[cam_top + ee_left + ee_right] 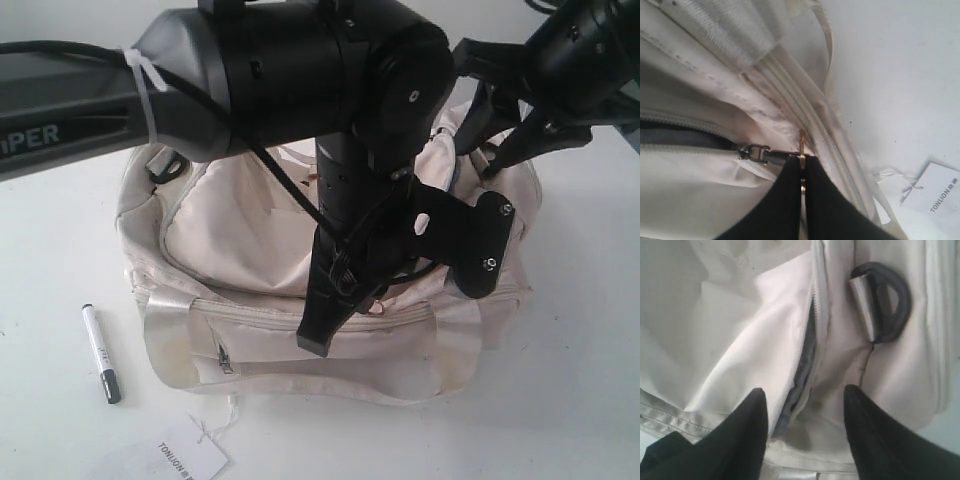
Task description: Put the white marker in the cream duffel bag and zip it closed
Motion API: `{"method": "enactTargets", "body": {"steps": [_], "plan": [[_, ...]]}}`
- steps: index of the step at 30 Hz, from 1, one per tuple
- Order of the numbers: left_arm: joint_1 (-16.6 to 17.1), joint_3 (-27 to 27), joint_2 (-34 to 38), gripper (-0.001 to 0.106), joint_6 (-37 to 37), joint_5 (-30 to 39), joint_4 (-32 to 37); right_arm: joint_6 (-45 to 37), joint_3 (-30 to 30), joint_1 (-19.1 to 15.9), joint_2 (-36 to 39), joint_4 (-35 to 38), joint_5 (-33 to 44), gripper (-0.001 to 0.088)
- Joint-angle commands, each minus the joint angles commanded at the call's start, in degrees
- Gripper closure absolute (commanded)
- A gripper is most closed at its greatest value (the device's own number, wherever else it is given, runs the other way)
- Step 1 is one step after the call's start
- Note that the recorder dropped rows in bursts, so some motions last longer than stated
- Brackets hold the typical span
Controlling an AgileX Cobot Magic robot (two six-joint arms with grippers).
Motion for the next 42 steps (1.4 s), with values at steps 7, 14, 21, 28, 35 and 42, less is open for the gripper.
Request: {"method": "enactTargets", "body": {"steps": [7,14,21,28,35,42], "plan": [[0.0,0.0,-0.1,0.105,0.0,0.0,-0.6,0.0,4.5,0.1,0.0,5.0,-5.5,0.0309],[0.0,0.0,-0.1,0.105,0.0,0.0,-0.6,0.0,8.1,0.1,0.1,6.5,-10.3,0.0309],[0.0,0.0,-0.1,0.105,0.0,0.0,-0.6,0.0,10.1,0.1,0.4,8.3,-13.1,0.0309],[0.0,0.0,-0.1,0.105,0.0,0.0,-0.6,0.0,10.4,0.1,2.3,8.9,-13.7,0.0314],[0.0,0.0,-0.1,0.105,0.0,0.0,-0.8,0.0,10.4,0.1,3.4,8.9,-14.4,0.0509],[0.0,0.0,-0.1,0.105,-0.2,0.0,-0.8,-2.0,10.4,0.1,3.4,8.6,-14.7,0.0868]]}}
